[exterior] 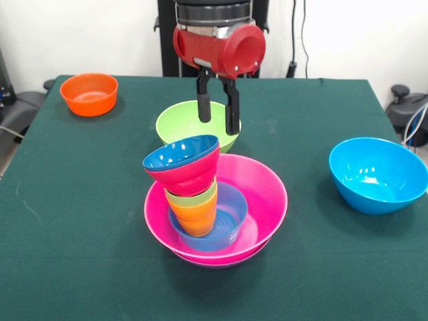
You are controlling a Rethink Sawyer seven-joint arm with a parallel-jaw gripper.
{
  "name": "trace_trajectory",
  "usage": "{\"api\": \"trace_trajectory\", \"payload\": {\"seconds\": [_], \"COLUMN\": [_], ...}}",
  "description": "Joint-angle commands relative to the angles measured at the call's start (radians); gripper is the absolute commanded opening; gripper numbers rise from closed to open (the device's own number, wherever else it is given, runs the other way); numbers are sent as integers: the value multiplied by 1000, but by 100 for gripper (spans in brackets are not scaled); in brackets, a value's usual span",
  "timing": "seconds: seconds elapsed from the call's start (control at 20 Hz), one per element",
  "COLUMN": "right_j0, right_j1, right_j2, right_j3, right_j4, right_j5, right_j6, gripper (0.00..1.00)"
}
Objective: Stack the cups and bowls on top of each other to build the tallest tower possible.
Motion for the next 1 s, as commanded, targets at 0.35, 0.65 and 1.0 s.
{"api": "trace_trajectory", "payload": {"seconds": [0.35,0.65,1.0], "right_j0": [-11,-24,-52], "right_j1": [37,63,86], "right_j2": [51,60,70], "right_j3": [75,71,53], "right_j4": [-22,-33,-52], "right_j5": [56,20,3], "right_j6": [2,-12,-44], "gripper": [100,100,100]}}
